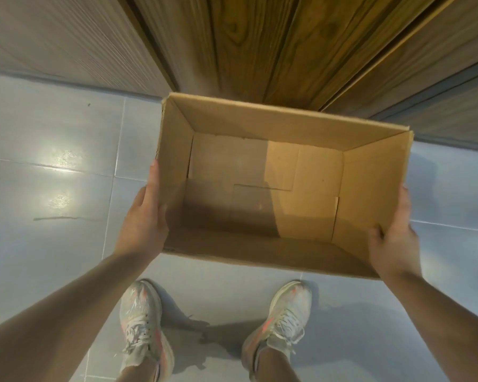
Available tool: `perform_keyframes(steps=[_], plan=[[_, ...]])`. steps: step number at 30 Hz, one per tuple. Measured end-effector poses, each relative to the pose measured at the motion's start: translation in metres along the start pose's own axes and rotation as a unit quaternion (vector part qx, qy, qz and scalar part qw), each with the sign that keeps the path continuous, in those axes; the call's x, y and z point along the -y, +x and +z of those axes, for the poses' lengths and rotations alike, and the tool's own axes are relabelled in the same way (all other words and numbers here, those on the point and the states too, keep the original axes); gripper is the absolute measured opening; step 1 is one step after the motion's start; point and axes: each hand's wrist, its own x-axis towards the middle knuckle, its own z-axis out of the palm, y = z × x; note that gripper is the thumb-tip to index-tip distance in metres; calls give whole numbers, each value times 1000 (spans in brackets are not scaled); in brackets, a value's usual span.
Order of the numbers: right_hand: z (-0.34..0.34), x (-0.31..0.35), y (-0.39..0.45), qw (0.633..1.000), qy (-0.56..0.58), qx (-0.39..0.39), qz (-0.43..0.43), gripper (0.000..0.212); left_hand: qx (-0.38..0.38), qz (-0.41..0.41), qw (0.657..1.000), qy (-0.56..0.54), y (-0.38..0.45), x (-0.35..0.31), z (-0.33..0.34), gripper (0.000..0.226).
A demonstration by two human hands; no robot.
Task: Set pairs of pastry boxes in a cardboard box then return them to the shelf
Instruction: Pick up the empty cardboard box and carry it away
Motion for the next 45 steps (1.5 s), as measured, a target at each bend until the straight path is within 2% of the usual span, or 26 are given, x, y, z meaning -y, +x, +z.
perform_keyframes(steps=[6, 9, 12, 18, 23, 28, 34, 38, 45], plan=[[-61, 53, -48, 996, -49, 39, -62, 86, 6, -27, 1000, 1, -54, -4, -100, 98], [-99, 93, -76, 994, -56, 33, -93, 90, -1, -53, 998, -22, -81, -14, -163, 103], [-138, 130, -104, 985, -70, 36, -152, 95, -25, -64, 997, -26, -110, -27, -233, 103], [-218, 210, -172, 973, -87, 45, -210, 115, -92, -57, 994, -32, -185, -41, -360, 102], [-281, 267, -251, 949, -125, 56, -284, 109, -142, -140, 980, -25, -278, -38, -446, 109], [-354, 328, -328, 911, -128, 58, -389, 101, -247, -199, 947, -53, -411, -46, -522, 100], [-430, 422, -398, 829, -128, 65, -540, 106, -323, -269, 905, -71, -532, -64, -588, 100], [-462, 475, -443, 791, -150, 44, -592, 110, -363, -268, 888, -88, -594, -70, -612, 106], [-486, 527, -513, 736, -173, 47, -653, 107, -432, -262, 855, -118, -667, -71, -625, 106]])
